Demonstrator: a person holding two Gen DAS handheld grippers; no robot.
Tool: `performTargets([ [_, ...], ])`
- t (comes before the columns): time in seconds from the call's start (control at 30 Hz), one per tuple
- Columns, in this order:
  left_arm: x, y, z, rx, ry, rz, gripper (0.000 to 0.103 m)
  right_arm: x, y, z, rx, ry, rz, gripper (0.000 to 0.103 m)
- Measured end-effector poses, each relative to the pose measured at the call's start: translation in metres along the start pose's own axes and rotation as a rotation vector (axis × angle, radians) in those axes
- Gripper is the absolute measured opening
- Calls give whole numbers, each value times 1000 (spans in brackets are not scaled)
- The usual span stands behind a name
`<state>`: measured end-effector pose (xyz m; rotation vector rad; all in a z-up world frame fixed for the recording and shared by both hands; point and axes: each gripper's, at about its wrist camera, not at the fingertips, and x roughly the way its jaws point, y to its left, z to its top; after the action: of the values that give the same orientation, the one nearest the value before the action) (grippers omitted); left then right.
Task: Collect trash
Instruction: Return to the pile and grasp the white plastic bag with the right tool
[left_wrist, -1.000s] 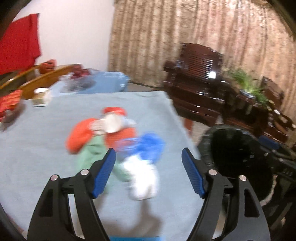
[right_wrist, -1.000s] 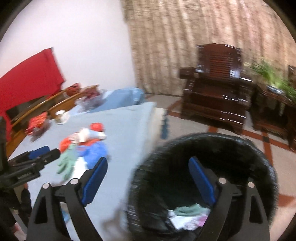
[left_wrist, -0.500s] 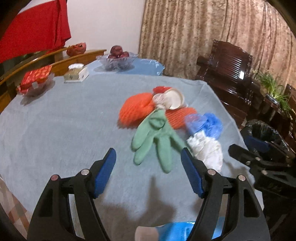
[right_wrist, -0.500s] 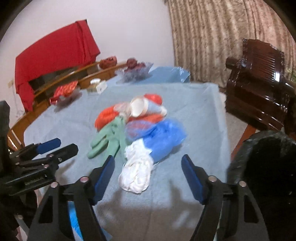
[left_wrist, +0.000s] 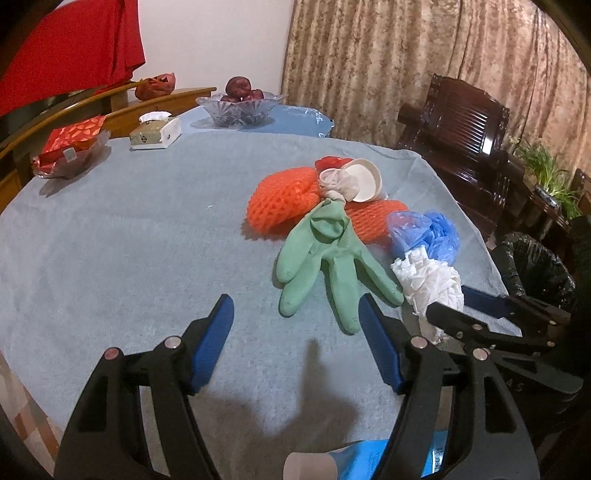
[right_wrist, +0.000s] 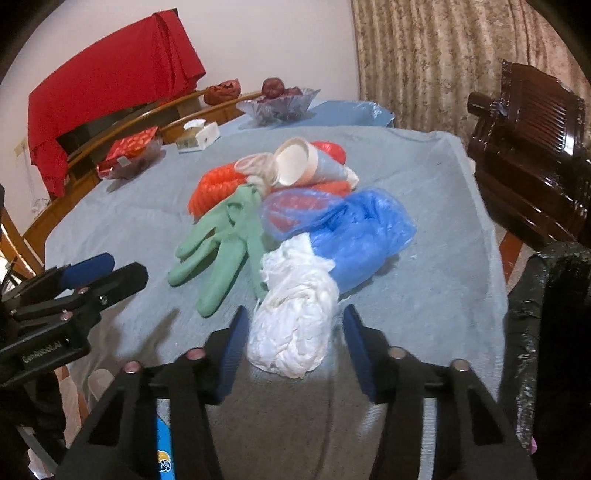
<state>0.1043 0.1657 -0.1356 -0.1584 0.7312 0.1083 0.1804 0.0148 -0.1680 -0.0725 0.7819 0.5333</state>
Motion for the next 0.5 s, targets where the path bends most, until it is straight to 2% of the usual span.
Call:
performTargets([
  [0.03,0,0,0,1,0,-2,68,2,1,-1,-2,10,7,44],
  [0.2,3,-5,2,-1,2,-7,68,3,6,-4,-25,23,28,27],
  [0.5,6,-19,8,15,-3,-27,67,-19,-3,3,-16,-21,49,24],
])
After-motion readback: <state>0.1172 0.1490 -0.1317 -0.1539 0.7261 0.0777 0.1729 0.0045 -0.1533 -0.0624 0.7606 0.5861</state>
